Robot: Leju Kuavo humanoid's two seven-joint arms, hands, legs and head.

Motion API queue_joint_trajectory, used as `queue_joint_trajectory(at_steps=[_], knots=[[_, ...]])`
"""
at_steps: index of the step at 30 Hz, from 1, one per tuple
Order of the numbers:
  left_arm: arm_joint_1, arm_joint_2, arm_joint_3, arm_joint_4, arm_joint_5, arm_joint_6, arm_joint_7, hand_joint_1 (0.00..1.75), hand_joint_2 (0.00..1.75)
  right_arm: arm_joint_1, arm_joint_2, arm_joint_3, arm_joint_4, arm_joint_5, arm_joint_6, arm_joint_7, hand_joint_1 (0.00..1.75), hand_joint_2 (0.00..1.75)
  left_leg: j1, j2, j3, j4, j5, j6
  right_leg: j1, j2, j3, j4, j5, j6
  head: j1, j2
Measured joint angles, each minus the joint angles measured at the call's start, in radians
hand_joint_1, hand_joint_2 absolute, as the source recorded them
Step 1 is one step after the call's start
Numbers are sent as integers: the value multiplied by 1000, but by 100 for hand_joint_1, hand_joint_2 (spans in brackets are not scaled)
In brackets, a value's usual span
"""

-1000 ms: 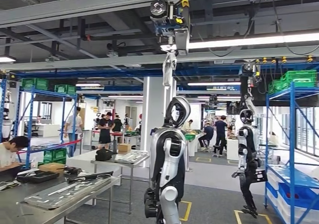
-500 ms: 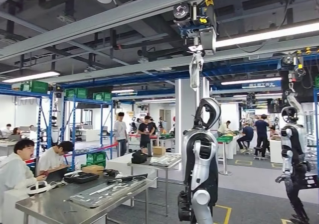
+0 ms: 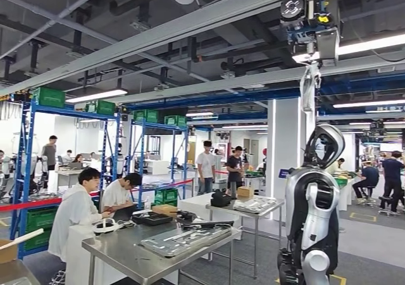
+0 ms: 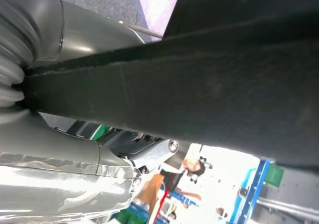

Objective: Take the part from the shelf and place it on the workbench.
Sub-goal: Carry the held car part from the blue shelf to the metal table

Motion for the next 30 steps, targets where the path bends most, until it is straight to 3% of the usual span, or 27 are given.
queue_joint_trajectory(at_steps=[1, 2, 4, 6, 8, 10, 11, 13, 15, 16, 17, 18, 20, 21, 23, 25, 27, 28, 30], knots=[[0, 0, 1, 0, 0, 0, 0, 0, 175, 4, -1, 0, 0, 1, 0, 1, 175, 175, -3, -13, 0, 0, 0, 2, 1, 4, -26, 48, -10, -3, 0, 0], [2, -1, 2, 0, 0, 0, 0, 0, 175, 8, -2, 0, 0, 2, 0, 1, 175, 175, -6, -26, 0, 0, 1, 3, 3, 7, -35, 59, 0, -7, 0, 0], [3, -1, 4, 0, 0, 0, 0, 0, 175, 11, -2, 0, 0, 4, -1, 1, 175, 175, -9, -52, 3, 1, 1, 4, 8, 23, 3, -37, 72, -21, 0, 0], [1, -5, 5, 0, 0, -1, 0, 0, 175, 10, -3, 0, -2, 5, -1, 1, 175, 175, -9, -77, 4, 1, 3, 2, 12, 69, 60, -169, 135, -34, 0, 0], [0, -9, 6, 0, 0, -1, -1, 0, 175, 9, -3, 0, -3, 7, -1, 2, 175, 175, -4, -101, -3, 1, 8, -5, 14, 91, 82, -223, 149, -39, 0, 0], [4, -9, 7, 0, -2, -2, -2, 0, 175, 7, -1, 1, -6, 9, -1, 3, 175, 175, 0, -120, -10, -1, 12, -15, 13, 70, 86, -237, 152, -40, 0, 0], [7, -10, 7, 0, -3, -2, -2, 0, 175, 7, 2, 1, -7, 9, -1, 4, 175, 175, -1, -110, -15, 6, 6, -19, 10, 58, 89, -245, 156, -43, 0, 0], [7, -10, 9, 0, -5, -2, -2, 0, 175, 6, 6, 2, -10, 10, -1, 3, 175, 175, -4, -59, -46, 70, -37, -27, 6, 29, 96, -261, 164, -47, 0, 0], [1, -11, 11, 0, -6, -2, -3, 0, 175, 7, 7, 3, -11, 11, -1, 5, 175, 175, -1, -9, -106, 198, -100, -38, 8, -3, 96, -262, 164, -48, 0, 0], [0, -12, 12, 0, -6, -2, -4, 0, 175, 8, 6, 4, -11, 12, -2, 6, 175, 175, 4, 2, -129, 249, -117, -44, 8, -19, 95, -262, 163, -47, 0, 0], [1, -13, 13, 0, -6, -3, -4, 0, 175, 9, 6, 6, -11, 12, -2, 7, 175, 175, 10, 10, -136, 268, -116, -50, 8, -33, 95, -262, 162, -45, 0, 0], [2, -14, 13, 0, -6, -3, -4, 0, 175, 9, 6, 7, -11, 12, -2, 8, 175, 175, 16, 17, -122, 245, -98, -56, 7, -46, 96, -261, 160, -42, 0, 0], [4, -14, 15, 0, -6, -3, -4, 0, 175, 9, 6, 8, -11, 12, -2, 8, 175, 175, 24, 51, -51, 118, -39, -67, 5, -69, 98, -255, 152, -30, 0, 0], [3, -15, 15, 0, -6, -3, -4, 0, 175, 8, 6, 9, -11, 12, -2, 8, 175, 175, 23, 71, -21, 60, -19, -66, 6, -79, 98, -249, 146, -22, 0, 0], [1, -17, 16, 0, -6, -3, -5, 0, 175, 8, 6, 9, -12, 14, -2, 8, 175, 175, 17, 90, 3, 9, -11, -53, 10, -97, 100, -242, 137, -10, 0, 0], [5, -17, 16, 0, -6, -3, -5, 0, 175, 8, 6, 10, -12, 15, -2, 7, 175, 175, 11, 69, 0, 9, -12, -33, 9, -111, 103, -241, 132, -2, -1, 0], [8, -17, 17, 0, -7, -3, -6, 0, 175, 9, 5, 10, -15, 15, -2, 5, 175, 175, 10, 49, -1, 8, -10, -20, 1, -82, 96, -215, 107, 5, -1, 0], [7, -16, 18, 0, -8, -2, -8, 0, 175, 11, 2, 10, -16, 15, -1, 4, 175, 175, 10, 39, 0, 8, -9, -14, -2, -53, 77, -172, 79, 7, -1, 0], [3, -17, 19, 0, -9, -2, -13, 0, 175, 19, -6, 10, -19, 14, -1, 1, 175, 175, 6, 15, 0, 8, -9, -6, -3, -7, 9, -29, 14, 4, -1, 0]])
